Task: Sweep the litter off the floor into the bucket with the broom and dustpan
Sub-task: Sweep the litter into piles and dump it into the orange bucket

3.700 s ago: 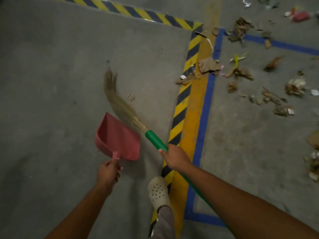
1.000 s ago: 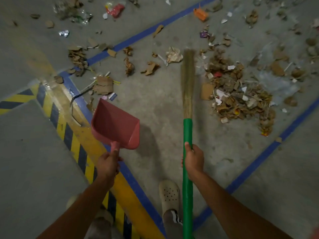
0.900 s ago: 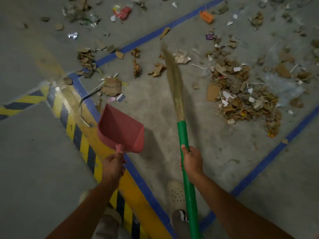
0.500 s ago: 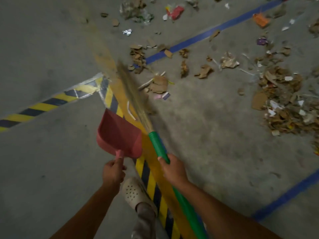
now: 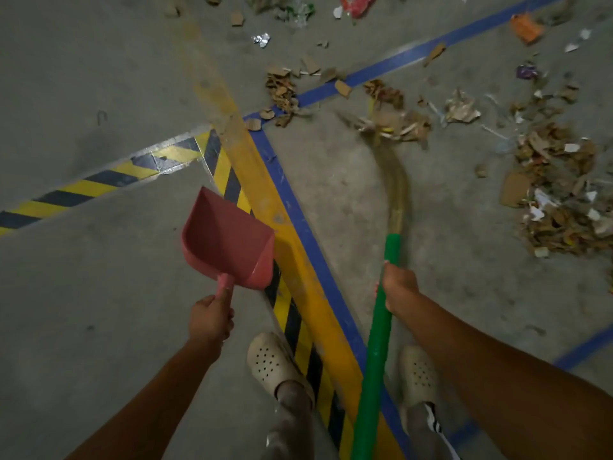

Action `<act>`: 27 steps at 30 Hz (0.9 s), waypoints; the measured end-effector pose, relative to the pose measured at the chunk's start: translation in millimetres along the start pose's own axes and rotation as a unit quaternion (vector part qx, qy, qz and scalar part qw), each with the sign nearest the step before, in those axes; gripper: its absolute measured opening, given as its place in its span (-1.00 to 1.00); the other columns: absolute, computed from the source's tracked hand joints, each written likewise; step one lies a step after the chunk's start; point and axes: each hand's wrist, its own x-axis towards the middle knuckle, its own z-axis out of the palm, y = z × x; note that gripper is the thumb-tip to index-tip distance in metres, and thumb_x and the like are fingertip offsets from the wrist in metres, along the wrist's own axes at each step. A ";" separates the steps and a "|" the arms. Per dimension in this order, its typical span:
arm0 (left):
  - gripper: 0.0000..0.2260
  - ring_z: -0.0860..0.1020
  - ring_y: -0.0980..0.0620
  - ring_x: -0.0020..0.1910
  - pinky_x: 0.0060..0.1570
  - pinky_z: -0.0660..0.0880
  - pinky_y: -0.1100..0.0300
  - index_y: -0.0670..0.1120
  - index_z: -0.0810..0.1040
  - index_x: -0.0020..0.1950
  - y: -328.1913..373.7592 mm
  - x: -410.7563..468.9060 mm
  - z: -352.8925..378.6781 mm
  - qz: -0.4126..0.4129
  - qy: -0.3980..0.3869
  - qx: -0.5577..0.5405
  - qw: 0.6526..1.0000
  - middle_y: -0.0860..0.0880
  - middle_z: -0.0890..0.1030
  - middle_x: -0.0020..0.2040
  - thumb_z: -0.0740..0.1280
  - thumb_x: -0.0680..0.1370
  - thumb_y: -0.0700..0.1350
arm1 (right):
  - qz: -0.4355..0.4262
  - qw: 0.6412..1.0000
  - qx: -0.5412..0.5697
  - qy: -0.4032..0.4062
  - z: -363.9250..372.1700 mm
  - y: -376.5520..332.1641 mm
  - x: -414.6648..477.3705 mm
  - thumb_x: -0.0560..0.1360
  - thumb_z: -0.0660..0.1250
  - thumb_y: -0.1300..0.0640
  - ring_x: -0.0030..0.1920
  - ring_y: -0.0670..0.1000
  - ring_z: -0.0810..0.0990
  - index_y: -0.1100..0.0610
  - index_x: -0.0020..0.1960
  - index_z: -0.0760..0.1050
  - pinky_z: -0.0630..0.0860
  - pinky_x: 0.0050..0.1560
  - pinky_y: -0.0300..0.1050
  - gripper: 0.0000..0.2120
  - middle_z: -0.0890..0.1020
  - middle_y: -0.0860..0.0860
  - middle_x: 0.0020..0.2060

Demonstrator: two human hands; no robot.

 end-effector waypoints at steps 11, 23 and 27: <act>-0.52 0.31 0.06 -0.60 -0.61 0.20 0.30 -0.13 0.40 -0.28 30.1 -1.4 9.5 0.017 -0.012 -0.042 0.999 -0.15 0.44 -0.39 0.32 0.59 0.25 | -0.158 0.986 0.003 -0.054 15.4 7.6 -81.3 0.64 0.26 -0.03 -0.44 0.13 0.60 0.13 -0.22 0.46 0.60 -0.39 0.04 -0.67 0.59 0.10 -0.40; -0.59 0.30 0.05 -0.60 -0.63 0.17 0.34 -0.14 0.43 -0.16 72.0 58.4 14.8 0.024 0.045 -0.066 0.997 -0.16 0.45 -0.35 0.32 0.60 0.20 | -0.279 0.867 -0.349 -0.220 122.3 -78.2 -43.4 0.59 0.28 -0.17 0.05 0.25 0.65 0.23 0.11 0.57 0.50 -0.08 -0.05 -0.56 0.67 0.22 0.04; -0.57 0.29 0.07 -0.63 -0.60 0.16 0.36 -0.13 0.43 -0.19 81.6 68.8 30.0 0.019 0.052 -0.052 0.997 -0.14 0.44 -0.38 0.32 0.60 0.22 | -0.151 0.936 -0.253 -0.195 118.9 -94.3 6.5 0.60 0.31 -0.09 -0.34 0.16 0.64 0.26 -0.14 0.54 0.63 -0.18 0.02 -0.60 0.66 0.19 -0.30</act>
